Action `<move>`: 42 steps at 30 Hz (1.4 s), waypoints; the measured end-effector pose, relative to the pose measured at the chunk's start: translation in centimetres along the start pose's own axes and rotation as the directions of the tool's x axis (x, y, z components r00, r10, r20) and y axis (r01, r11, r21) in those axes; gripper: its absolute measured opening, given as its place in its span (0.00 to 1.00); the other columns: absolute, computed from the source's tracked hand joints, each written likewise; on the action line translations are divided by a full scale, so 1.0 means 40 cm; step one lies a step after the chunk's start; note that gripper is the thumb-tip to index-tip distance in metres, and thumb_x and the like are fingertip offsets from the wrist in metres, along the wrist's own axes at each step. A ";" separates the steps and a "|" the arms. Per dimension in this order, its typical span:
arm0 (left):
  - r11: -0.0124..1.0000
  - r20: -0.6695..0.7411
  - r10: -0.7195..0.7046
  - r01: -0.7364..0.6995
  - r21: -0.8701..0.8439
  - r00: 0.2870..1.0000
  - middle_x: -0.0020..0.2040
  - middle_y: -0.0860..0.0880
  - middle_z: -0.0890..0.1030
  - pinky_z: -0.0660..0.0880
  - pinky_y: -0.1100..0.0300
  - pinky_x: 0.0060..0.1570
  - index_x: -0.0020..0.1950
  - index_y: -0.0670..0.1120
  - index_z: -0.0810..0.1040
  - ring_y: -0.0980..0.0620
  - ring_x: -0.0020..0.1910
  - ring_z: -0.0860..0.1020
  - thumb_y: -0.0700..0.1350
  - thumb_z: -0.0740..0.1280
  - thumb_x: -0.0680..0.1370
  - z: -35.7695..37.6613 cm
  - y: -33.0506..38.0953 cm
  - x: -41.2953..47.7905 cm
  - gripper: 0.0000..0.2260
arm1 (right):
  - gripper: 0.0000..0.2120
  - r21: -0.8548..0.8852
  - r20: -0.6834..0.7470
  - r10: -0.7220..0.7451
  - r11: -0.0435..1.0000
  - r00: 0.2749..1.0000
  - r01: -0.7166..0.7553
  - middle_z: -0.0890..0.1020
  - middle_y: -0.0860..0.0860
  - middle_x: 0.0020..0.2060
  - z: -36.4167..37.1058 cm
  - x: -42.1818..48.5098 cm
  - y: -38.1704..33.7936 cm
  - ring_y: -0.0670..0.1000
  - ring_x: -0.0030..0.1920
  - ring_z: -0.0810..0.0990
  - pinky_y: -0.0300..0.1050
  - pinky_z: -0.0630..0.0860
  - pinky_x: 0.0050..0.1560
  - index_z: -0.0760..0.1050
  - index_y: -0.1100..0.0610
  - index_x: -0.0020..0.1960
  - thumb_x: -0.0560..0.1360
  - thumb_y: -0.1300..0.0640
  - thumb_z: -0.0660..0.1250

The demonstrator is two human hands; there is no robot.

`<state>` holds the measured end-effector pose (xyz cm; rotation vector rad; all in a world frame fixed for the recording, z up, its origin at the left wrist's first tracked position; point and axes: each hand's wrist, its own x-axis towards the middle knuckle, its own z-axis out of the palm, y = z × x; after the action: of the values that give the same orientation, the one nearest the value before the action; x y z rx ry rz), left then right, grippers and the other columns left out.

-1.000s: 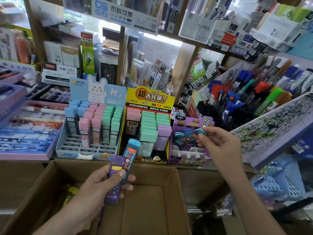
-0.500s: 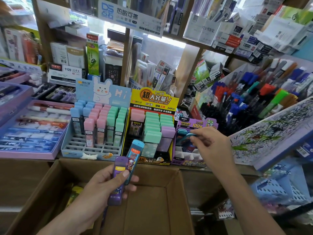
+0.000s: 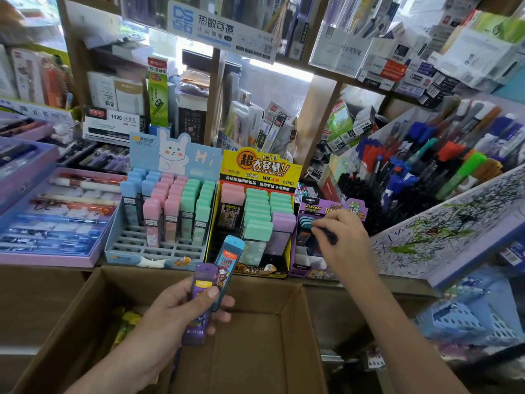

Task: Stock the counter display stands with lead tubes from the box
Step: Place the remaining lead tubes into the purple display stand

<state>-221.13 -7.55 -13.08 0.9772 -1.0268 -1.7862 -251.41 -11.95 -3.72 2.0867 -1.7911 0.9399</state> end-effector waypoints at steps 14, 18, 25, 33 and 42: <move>1.000 0.018 -0.019 0.019 -0.008 1.000 0.53 0.39 0.87 0.81 0.58 0.37 0.59 0.53 0.85 0.43 0.47 0.86 0.57 0.80 0.69 0.028 0.018 -0.018 0.21 | 0.08 0.600 0.233 0.225 0.733 0.946 -0.322 0.86 0.45 0.42 0.003 -0.078 -0.154 0.47 0.42 0.85 0.40 0.83 0.43 0.85 0.50 0.54 0.77 0.61 0.74; 1.000 0.051 -0.019 0.019 0.009 0.999 0.52 0.39 0.86 0.80 0.56 0.37 0.57 0.56 0.85 0.42 0.47 0.86 0.62 0.82 0.61 0.027 0.018 -0.020 0.27 | 0.10 0.687 0.430 0.204 0.559 0.879 -0.465 0.87 0.49 0.46 0.048 -0.102 -0.209 0.46 0.39 0.84 0.36 0.78 0.35 0.83 0.52 0.59 0.77 0.57 0.75; 0.999 0.083 -0.027 0.024 0.039 0.996 0.52 0.39 0.86 0.80 0.56 0.38 0.57 0.54 0.85 0.43 0.46 0.86 0.57 0.78 0.71 0.023 0.015 -0.018 0.16 | 0.08 0.730 0.449 0.181 0.492 0.875 -0.476 0.87 0.52 0.42 0.052 -0.103 -0.234 0.47 0.35 0.83 0.38 0.77 0.31 0.85 0.50 0.54 0.76 0.59 0.76; 1.000 0.020 -0.001 0.001 -0.015 1.000 0.49 0.37 0.86 0.81 0.57 0.35 0.51 0.50 0.87 0.44 0.42 0.86 0.50 0.71 0.72 0.023 0.019 -0.016 0.10 | 0.10 0.683 0.209 0.292 0.639 0.933 -0.353 0.87 0.49 0.42 -0.089 -0.040 -0.117 0.47 0.40 0.85 0.37 0.81 0.37 0.84 0.52 0.52 0.76 0.65 0.73; 1.000 0.007 -0.016 0.016 -0.024 1.000 0.48 0.36 0.85 0.81 0.56 0.35 0.51 0.48 0.87 0.42 0.42 0.85 0.46 0.70 0.74 0.017 0.015 -0.010 0.08 | 0.12 0.490 0.038 0.214 0.847 0.976 -0.205 0.85 0.44 0.43 -0.105 -0.006 -0.022 0.44 0.44 0.85 0.37 0.83 0.43 0.82 0.50 0.56 0.78 0.64 0.72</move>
<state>-221.45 -7.18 -12.21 0.9673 -1.0016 -1.8120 -251.91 -9.18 -0.45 2.1645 -1.9556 1.6205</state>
